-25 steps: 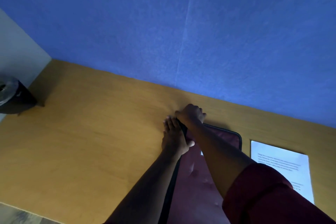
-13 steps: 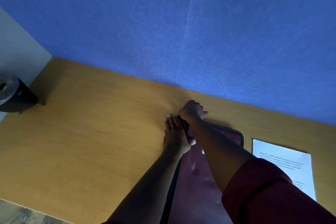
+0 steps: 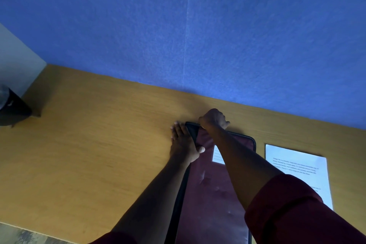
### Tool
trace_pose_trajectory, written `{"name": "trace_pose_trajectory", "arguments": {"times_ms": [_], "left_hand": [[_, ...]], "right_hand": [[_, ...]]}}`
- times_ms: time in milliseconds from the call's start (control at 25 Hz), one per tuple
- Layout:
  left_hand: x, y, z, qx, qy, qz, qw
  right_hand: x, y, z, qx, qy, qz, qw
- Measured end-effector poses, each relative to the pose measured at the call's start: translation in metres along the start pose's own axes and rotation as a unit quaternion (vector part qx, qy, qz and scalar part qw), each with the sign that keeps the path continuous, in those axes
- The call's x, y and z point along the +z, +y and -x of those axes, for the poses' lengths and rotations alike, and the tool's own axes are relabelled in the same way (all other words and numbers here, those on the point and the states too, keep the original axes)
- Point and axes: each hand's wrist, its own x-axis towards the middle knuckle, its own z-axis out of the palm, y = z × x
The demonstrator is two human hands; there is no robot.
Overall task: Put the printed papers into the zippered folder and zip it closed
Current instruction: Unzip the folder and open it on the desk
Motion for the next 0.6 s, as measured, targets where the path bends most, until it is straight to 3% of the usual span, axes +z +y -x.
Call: {"name": "trace_pose_trajectory", "arguments": {"times_ms": [600], "left_hand": [[-0.004, 0.001, -0.002, 0.031, 0.010, -0.004, 0.999]], "right_hand": [[0.005, -0.015, -0.008, -0.059, -0.031, 0.004, 0.998]]}}
